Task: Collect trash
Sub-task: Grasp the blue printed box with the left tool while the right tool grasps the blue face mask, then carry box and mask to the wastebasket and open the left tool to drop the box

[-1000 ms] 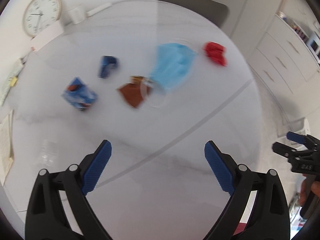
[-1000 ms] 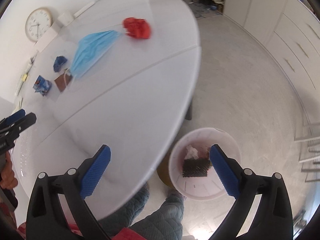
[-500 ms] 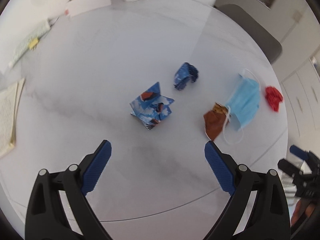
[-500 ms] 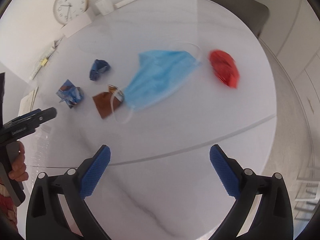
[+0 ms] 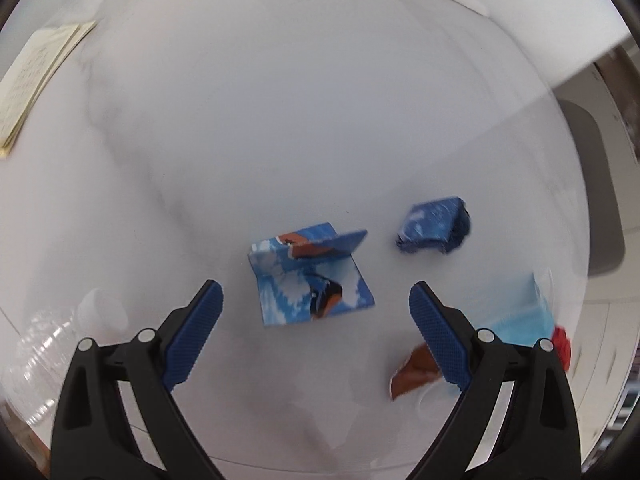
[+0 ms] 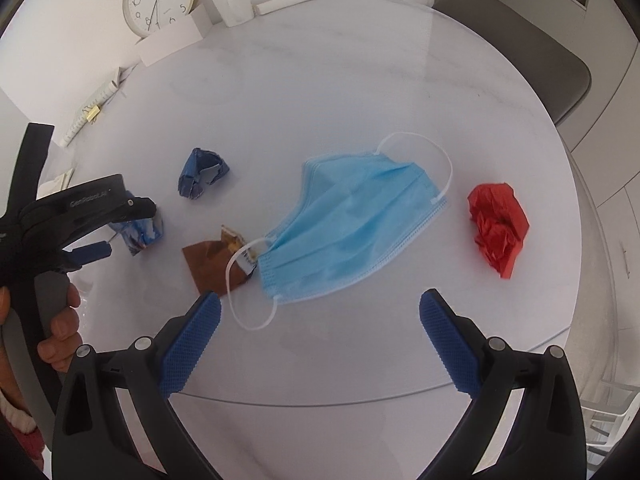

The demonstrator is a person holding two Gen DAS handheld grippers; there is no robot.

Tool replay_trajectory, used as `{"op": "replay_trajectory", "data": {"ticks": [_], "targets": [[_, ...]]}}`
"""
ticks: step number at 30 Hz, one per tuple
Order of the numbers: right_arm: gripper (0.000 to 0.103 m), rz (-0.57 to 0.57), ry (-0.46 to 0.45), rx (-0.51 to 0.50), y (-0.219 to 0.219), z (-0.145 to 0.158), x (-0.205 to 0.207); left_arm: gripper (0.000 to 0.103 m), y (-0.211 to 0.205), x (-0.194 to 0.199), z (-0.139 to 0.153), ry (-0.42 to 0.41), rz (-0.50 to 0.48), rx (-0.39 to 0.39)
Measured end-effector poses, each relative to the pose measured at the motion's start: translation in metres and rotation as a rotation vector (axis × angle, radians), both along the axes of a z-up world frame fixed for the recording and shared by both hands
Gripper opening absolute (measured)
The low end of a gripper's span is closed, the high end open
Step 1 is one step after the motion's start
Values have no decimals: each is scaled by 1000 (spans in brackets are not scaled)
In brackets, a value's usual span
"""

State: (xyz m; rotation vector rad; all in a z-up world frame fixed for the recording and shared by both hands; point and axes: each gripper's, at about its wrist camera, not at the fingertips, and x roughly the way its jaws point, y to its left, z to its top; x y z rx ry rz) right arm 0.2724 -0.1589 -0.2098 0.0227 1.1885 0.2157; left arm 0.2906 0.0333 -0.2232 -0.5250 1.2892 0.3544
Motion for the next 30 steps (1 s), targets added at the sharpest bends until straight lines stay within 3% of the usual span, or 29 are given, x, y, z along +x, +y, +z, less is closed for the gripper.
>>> {"op": "replay_trajectory", "data": {"ticks": [3,6,8,14,17,22,24,26,27,29,30], "targets": [[99,0,-2,-6,-5,-3,8,79,-1,5,-6,14,54,-4],[99,-26,6,12,-15,-8,16,57,-2,9,-12,34,73,-13],[99,-57,16,36,-20,-11,21,50,-3,11,-14,29,71,-12],[99,-100,28,105,-24,-18,40,49,-6,16,-12,15,-3,0],[99,-40,-2,49,-14,-19,50,48,-6,18,-10,17,-43,8],[99,157,-39,-108,12,-29,62,48,-9,16,-1,-1,-104,22],[85,192,-24,-133,16,-36,66,48,-9,19,1,-10,-119,27],[58,193,25,-102,14,-43,72,48,-13,18,6,-19,-135,30],[53,183,31,-91,12,-43,73,49,-13,17,6,-21,-141,30],[31,171,35,-74,9,-41,72,48,-16,12,8,-26,-153,25],[27,165,36,-63,7,-38,71,49,-14,8,10,-29,-159,24]]}}
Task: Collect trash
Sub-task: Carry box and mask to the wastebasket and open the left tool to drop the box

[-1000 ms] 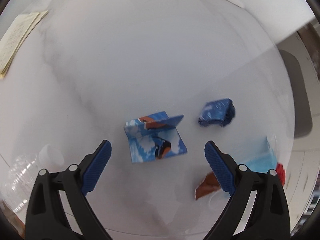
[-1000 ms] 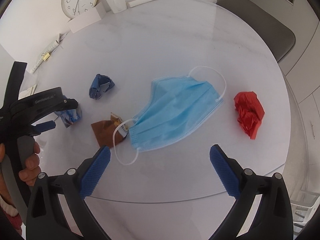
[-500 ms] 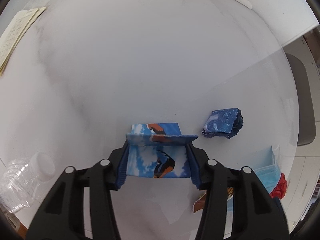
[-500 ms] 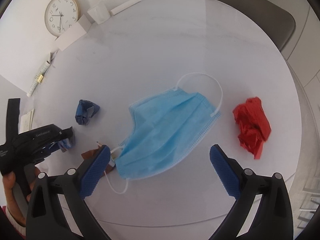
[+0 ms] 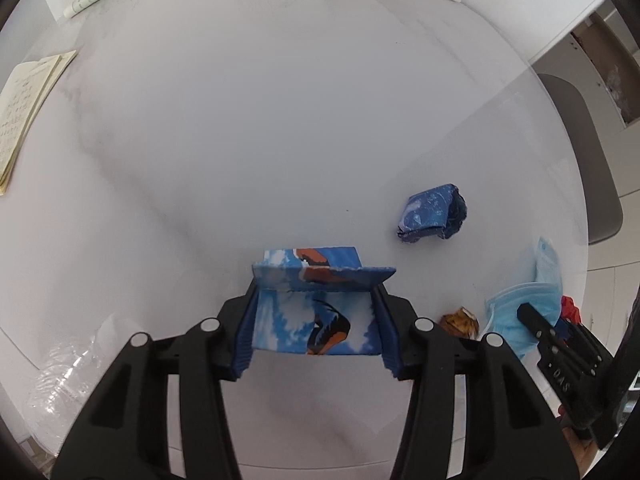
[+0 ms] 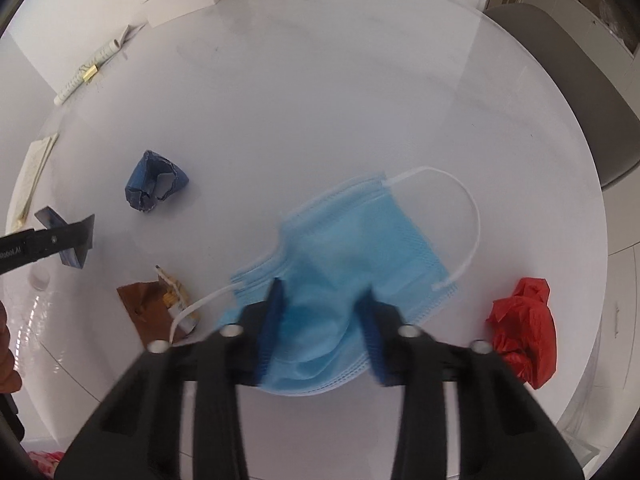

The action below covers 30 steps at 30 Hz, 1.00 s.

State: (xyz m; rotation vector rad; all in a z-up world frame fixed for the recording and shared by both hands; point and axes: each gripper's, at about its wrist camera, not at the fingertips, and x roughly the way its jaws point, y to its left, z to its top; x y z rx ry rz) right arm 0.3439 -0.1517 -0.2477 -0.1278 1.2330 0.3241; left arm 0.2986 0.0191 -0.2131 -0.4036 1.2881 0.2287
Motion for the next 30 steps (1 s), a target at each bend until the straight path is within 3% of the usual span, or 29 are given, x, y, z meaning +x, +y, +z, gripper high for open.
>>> {"op": "replay_trajectory", "data": {"ticks": [4,16,21,30], "targets": [[18,-26,-15,40,-8,14,-10,49,2,-2,8,-23,-43,-3],[18,-131,-123,140,-55,80,-96,49,-28,-41,50,-101,-223,-18],[18,-214,-127,142,-92,85,-157,49,-66,-80,64,-115,-359,-19],[18,-478,-75,141,-174,58,-278,48,-208,-155,45,-56,-714,-82]]}}
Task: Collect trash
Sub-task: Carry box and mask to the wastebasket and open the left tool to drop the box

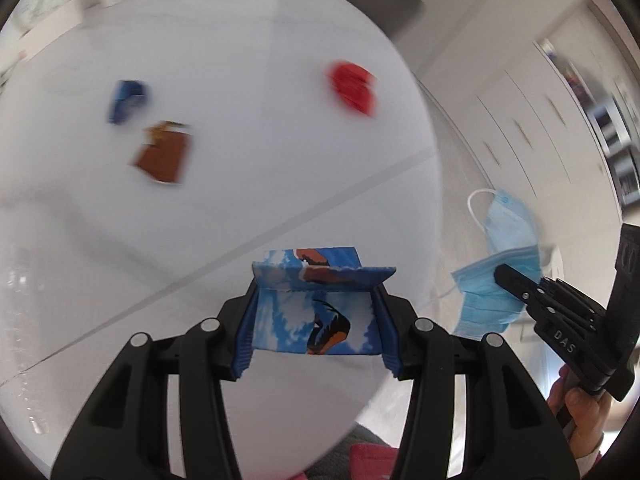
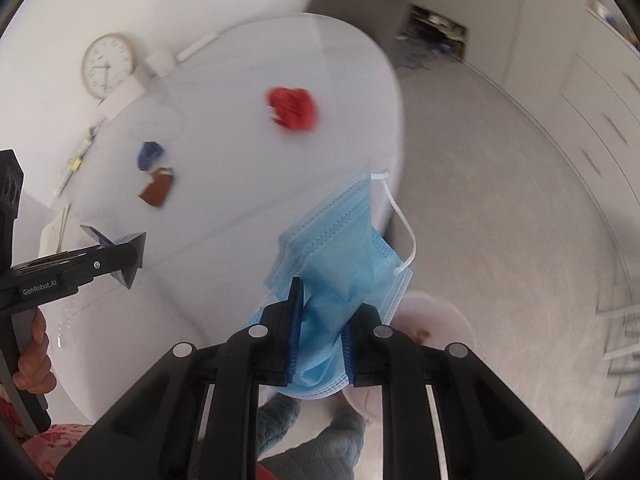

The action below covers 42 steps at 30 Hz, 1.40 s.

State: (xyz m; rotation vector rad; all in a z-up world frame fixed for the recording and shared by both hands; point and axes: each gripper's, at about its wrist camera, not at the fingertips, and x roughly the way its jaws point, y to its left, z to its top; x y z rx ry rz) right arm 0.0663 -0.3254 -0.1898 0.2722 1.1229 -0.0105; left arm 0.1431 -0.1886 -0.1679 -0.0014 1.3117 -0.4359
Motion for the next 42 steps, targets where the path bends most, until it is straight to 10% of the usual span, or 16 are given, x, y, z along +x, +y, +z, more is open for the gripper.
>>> {"op": "replay_trajectory", "data": {"ticks": [14,32,42], "targets": [[18,-314,64,39,-97,-31,-132,49,-174,-102,-49,37,-417,86],[18,-299,70,46,-113,-41,-136,49,-205,-105,-59,31,-450,146],[18,-299,74,47,-113,-42,-135,67,-204,-108,-48,6,-473,140]]}}
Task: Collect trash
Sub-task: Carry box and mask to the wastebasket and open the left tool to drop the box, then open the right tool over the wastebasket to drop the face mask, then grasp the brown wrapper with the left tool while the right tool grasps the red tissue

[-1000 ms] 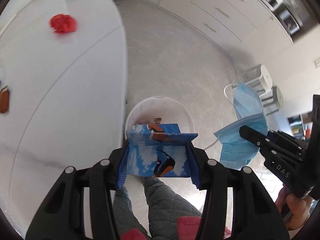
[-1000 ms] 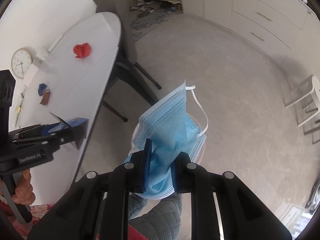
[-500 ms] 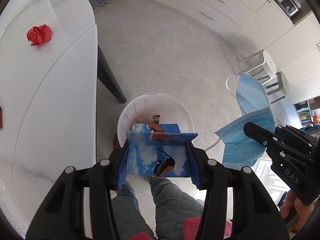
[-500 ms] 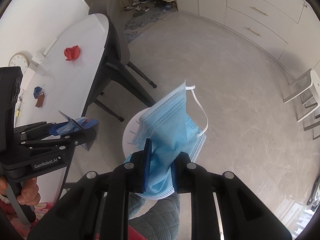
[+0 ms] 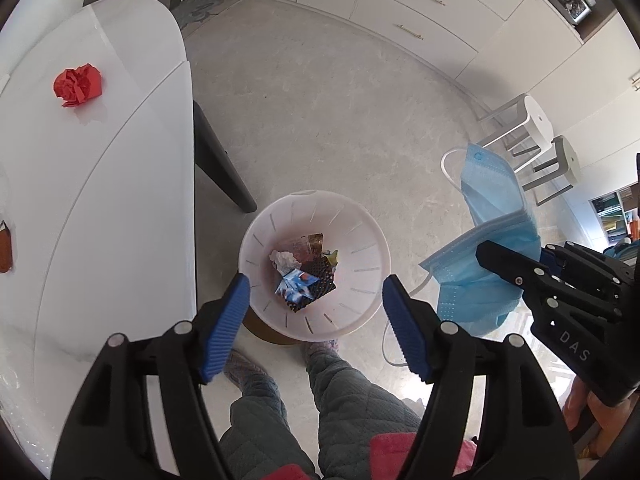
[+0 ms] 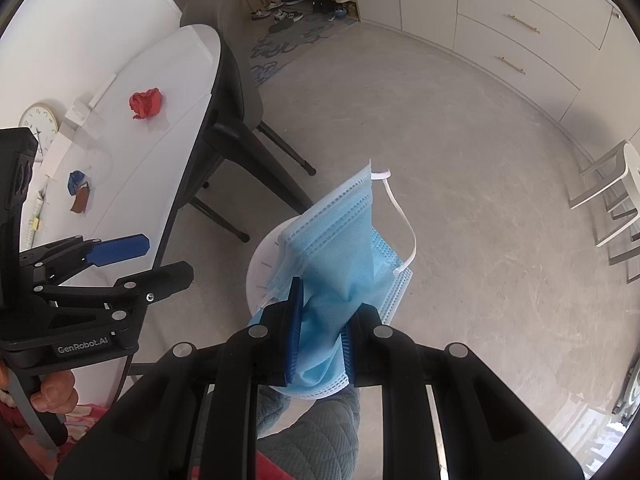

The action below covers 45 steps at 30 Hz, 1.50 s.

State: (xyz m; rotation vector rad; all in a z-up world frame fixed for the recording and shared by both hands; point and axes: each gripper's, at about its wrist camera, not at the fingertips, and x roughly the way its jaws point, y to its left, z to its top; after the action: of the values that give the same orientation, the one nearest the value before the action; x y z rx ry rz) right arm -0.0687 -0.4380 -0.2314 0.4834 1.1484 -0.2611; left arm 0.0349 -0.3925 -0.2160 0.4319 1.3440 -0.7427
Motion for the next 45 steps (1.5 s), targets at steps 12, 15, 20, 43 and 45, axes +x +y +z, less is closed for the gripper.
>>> {"op": "replay_trajectory", "data": {"ticks": [12,15,20,43,45], "targets": [[20,17,17,4,5,-12,6,83,26,5,28,-77,70,-19],[20,32,27,10,8,-18,12,86,38,8,37,-103,111,-18],[43,63,58,24,16,-33,25,86,60,16,47,-112,172,-29],[95,48,-4,-47,37,14,52,88,120,46,61,-141,307,-54],[95,58,-10,-54,41,19,56,90,127,50,62,-149,320,-50]]}}
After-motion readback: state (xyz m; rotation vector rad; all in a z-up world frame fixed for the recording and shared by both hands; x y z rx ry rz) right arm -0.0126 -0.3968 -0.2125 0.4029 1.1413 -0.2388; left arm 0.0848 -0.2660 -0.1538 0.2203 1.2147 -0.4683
